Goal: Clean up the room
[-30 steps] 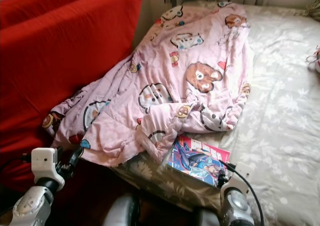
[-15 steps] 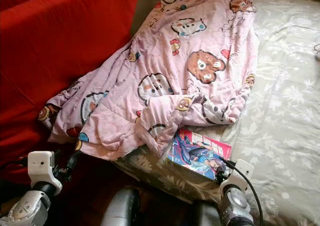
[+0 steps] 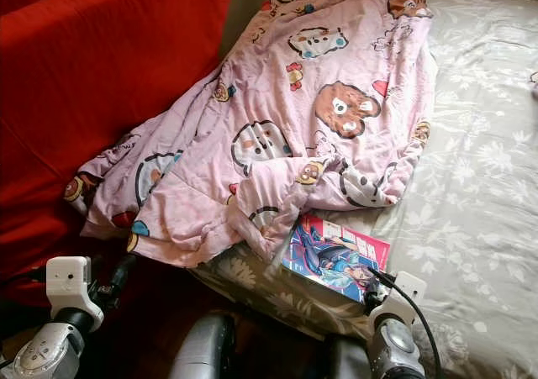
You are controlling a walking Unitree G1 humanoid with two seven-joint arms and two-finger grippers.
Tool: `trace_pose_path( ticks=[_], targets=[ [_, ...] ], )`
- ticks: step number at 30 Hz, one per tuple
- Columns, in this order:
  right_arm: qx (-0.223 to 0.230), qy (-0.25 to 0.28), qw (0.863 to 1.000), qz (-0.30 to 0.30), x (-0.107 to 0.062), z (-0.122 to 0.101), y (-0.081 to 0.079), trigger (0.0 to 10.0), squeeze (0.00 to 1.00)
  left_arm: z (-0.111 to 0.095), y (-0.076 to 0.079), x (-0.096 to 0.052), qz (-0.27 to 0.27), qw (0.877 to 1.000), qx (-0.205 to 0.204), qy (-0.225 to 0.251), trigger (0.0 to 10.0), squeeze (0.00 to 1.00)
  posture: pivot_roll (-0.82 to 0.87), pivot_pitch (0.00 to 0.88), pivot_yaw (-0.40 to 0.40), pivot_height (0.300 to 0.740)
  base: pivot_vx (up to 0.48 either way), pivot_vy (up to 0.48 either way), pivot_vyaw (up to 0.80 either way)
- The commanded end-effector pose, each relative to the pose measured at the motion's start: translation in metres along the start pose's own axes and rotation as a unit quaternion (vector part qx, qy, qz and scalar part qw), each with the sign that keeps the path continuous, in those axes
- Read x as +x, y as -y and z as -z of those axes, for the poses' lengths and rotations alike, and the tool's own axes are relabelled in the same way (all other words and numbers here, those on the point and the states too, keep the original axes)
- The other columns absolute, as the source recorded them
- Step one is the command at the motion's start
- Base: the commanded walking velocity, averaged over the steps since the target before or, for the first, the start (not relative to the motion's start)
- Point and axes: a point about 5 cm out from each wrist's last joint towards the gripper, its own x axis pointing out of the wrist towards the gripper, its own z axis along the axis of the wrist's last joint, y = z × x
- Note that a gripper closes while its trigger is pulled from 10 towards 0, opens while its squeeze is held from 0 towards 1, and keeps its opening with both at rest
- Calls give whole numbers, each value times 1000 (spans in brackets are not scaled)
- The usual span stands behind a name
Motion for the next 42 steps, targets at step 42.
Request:
trace_pose_path(
  ticks=[42],
  targets=[
    [-61, 28, 998, 22, -2, -2, 11, 0, 0, 11, -5, 16, -40, 999, -8, -6, 10000, 0, 215, 28, 44, 640, 0, 0, 0]
  ],
)
